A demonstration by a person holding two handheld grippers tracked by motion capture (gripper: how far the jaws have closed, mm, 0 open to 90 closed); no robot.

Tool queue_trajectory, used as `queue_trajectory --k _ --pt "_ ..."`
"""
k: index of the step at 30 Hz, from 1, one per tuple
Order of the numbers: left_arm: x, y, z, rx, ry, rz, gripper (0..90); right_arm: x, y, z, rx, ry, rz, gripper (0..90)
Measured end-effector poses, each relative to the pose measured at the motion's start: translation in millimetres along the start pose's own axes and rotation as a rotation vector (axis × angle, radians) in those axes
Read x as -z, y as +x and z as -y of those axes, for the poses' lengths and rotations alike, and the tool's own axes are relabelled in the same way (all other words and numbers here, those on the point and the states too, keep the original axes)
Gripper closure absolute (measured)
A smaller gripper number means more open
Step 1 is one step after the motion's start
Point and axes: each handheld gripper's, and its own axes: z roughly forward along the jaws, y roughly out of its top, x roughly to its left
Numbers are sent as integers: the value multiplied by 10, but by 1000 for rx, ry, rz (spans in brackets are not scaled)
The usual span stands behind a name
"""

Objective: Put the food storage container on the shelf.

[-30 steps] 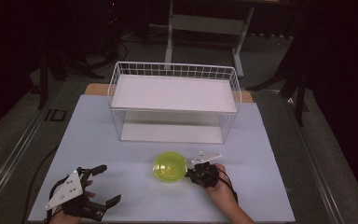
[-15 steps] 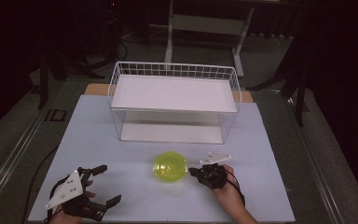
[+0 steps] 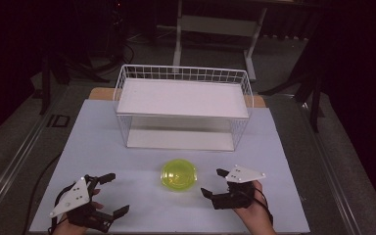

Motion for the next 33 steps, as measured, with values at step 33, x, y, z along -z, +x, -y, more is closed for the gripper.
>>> queue_trajectory --k 33 --pt "-682 180 -581 106 75 117 4 -51 65 -515 60 -123 -13 187"
